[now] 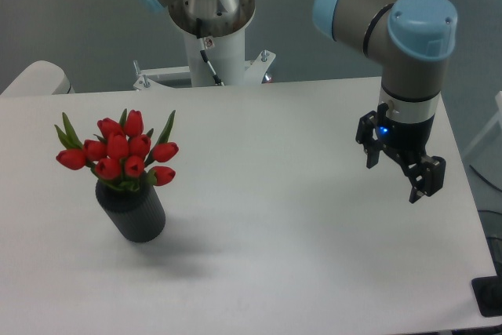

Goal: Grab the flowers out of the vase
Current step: 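Move the open gripper toward the red tulip bouquet in the black vase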

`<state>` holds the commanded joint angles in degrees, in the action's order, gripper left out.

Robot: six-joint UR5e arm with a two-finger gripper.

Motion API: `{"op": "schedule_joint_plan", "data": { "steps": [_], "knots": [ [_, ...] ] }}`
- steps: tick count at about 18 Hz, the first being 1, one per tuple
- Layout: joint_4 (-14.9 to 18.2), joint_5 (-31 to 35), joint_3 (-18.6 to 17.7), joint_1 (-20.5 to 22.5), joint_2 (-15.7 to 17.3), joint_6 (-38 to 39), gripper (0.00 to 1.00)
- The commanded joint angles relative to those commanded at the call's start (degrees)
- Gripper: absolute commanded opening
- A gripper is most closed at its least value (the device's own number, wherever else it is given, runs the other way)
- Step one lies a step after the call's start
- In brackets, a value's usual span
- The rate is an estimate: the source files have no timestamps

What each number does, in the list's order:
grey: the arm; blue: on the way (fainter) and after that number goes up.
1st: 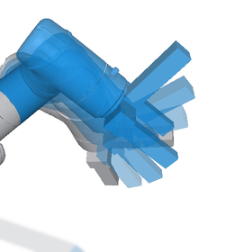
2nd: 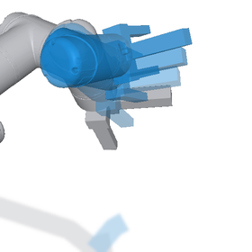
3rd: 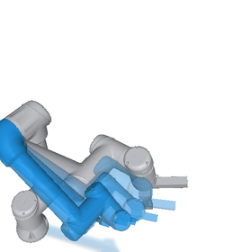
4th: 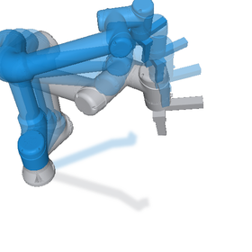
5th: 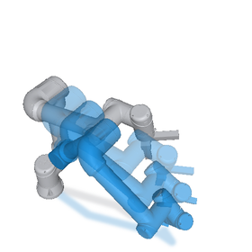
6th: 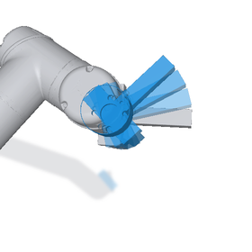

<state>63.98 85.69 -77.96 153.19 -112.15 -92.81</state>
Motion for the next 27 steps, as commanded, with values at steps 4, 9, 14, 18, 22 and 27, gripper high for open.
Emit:
{"op": "schedule_joint_plan", "data": {
  "steps": [4,9,14,18,22,27],
  "knots": [
    [0.09,0.0,-0.18,-0.26,0.0,0.09,1.0],
    [0.35,-0.79,-0.26,-0.26,0.35,1.23,1.0],
    [0.26,-11.49,-4.03,1.05,2.81,3.06,1.0],
    [-1.75,-14.5,-5.8,0.09,3.52,12.89,1.0],
    [-4.83,-16.08,-9.39,-2.19,5.71,21.16,1.0],
    [-9.75,-25.72,-15.45,-3.69,7.64,26.54,1.0]
  ]
}}
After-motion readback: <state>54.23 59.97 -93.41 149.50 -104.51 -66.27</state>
